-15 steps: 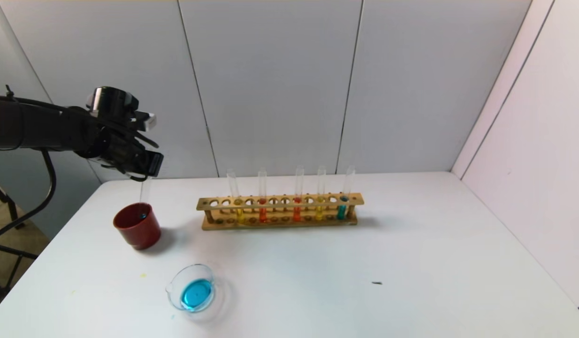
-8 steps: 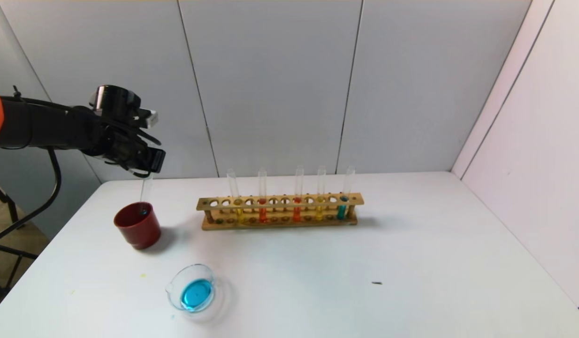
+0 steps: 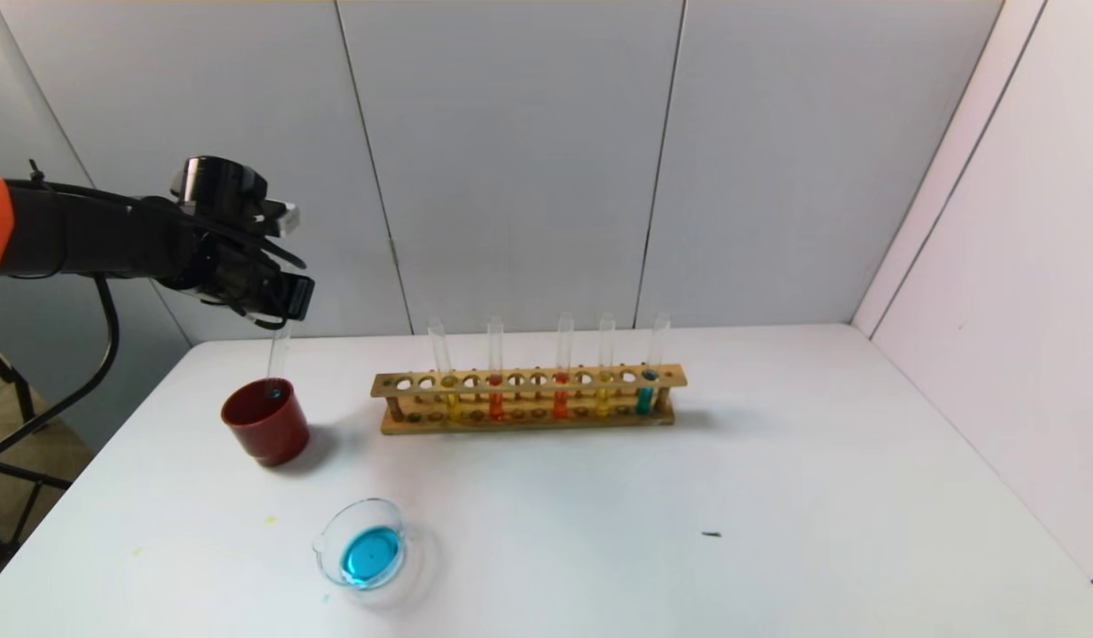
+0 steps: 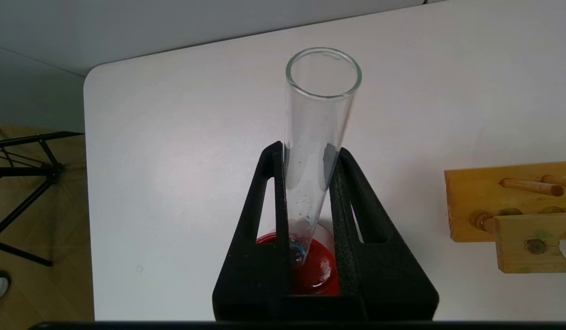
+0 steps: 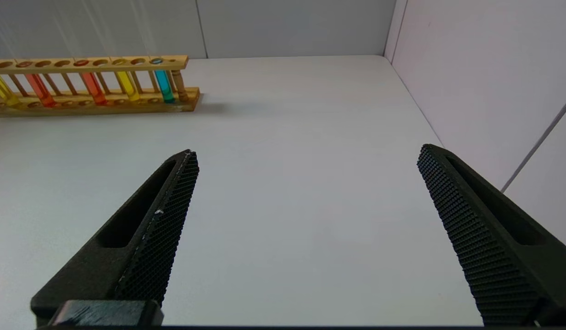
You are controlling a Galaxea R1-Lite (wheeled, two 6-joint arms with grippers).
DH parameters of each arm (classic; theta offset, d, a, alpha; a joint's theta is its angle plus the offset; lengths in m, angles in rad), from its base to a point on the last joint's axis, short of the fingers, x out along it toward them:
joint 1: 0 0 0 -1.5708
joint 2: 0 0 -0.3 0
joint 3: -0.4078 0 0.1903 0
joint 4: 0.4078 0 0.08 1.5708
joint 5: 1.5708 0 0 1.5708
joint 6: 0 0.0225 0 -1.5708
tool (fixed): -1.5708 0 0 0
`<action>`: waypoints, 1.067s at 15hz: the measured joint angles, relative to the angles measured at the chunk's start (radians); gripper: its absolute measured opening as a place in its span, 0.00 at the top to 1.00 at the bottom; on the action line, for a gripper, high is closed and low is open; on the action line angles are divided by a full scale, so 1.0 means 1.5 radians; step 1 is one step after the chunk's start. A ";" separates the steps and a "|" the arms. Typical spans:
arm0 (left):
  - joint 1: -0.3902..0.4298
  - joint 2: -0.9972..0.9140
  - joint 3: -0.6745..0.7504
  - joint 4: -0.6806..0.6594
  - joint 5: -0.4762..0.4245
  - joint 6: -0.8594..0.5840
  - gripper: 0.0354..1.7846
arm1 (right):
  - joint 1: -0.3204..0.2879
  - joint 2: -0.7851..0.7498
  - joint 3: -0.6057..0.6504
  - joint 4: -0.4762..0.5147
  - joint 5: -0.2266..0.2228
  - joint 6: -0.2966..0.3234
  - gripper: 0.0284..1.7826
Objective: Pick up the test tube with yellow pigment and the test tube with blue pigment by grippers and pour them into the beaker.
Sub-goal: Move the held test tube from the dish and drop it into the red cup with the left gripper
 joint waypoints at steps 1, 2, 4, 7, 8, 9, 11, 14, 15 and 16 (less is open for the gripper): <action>0.000 0.000 -0.001 0.000 0.000 0.000 0.84 | 0.000 0.000 0.000 0.000 0.000 0.000 0.02; 0.000 0.000 -0.003 -0.001 0.000 0.001 0.84 | 0.000 0.000 0.000 0.000 0.000 0.000 0.02; 0.000 0.003 -0.007 -0.001 0.001 0.001 0.84 | 0.000 0.000 0.000 0.000 0.000 0.000 0.02; 0.002 0.014 -0.018 -0.026 0.002 0.005 0.84 | 0.000 0.000 0.000 0.000 0.000 0.000 0.02; 0.004 0.017 -0.021 -0.038 0.002 0.005 0.84 | 0.000 0.000 0.000 0.000 0.000 0.000 0.02; 0.005 0.021 -0.022 -0.042 0.003 0.007 0.84 | 0.000 0.000 0.000 0.000 0.000 0.000 0.02; 0.005 0.026 -0.022 -0.042 0.002 0.006 0.84 | 0.000 0.000 0.000 0.000 0.000 0.000 0.02; 0.006 0.017 -0.006 -0.038 0.001 0.004 0.84 | 0.000 0.000 0.000 0.000 0.000 0.000 0.02; 0.006 0.010 0.004 -0.039 0.001 0.004 0.84 | 0.000 0.000 0.000 0.000 0.000 0.000 0.02; 0.006 0.002 0.015 -0.041 0.000 0.004 0.84 | 0.000 0.000 0.000 0.000 0.000 0.000 0.02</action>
